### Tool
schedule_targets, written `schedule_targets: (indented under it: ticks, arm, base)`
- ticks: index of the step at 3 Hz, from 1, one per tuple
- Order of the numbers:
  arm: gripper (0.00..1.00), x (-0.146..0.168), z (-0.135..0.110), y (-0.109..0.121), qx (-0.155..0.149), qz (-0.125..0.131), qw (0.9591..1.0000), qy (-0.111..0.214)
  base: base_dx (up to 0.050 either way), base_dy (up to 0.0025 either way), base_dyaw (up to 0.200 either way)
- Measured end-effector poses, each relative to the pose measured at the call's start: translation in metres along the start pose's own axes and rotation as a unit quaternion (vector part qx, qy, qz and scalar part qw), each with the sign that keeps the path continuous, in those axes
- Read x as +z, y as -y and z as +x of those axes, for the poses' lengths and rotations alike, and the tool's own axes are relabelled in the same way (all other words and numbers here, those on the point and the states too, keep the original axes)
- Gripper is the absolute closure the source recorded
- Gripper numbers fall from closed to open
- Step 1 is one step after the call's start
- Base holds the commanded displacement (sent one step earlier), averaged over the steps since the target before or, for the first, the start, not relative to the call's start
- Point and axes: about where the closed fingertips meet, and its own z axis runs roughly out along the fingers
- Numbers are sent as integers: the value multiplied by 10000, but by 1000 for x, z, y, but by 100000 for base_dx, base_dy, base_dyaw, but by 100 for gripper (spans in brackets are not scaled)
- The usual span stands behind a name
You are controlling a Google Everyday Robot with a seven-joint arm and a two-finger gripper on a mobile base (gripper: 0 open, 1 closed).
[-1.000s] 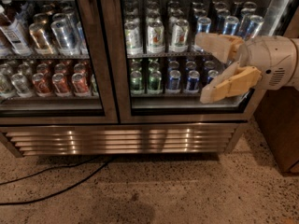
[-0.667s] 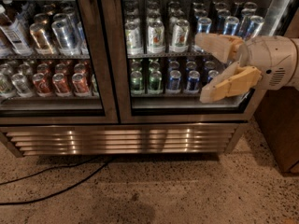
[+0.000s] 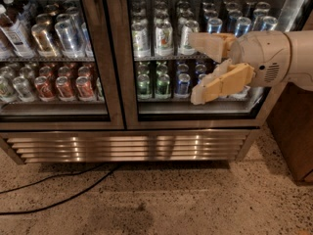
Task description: Open right fridge door
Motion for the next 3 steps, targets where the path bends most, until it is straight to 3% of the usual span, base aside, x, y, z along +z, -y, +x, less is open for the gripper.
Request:
schedule_targets:
  ticks: [1, 2, 3]
  arm:
    - [0, 50, -10, -12, -119, -407, 9990, -123]
    - [0, 50, -10, -12, -119, -406, 9990, -121]
    - [0, 48, -13, -14, -180, -257, 9992, 259]
  base:
    - [0, 0, 0]
    - [0, 0, 0]
    - [0, 0, 0]
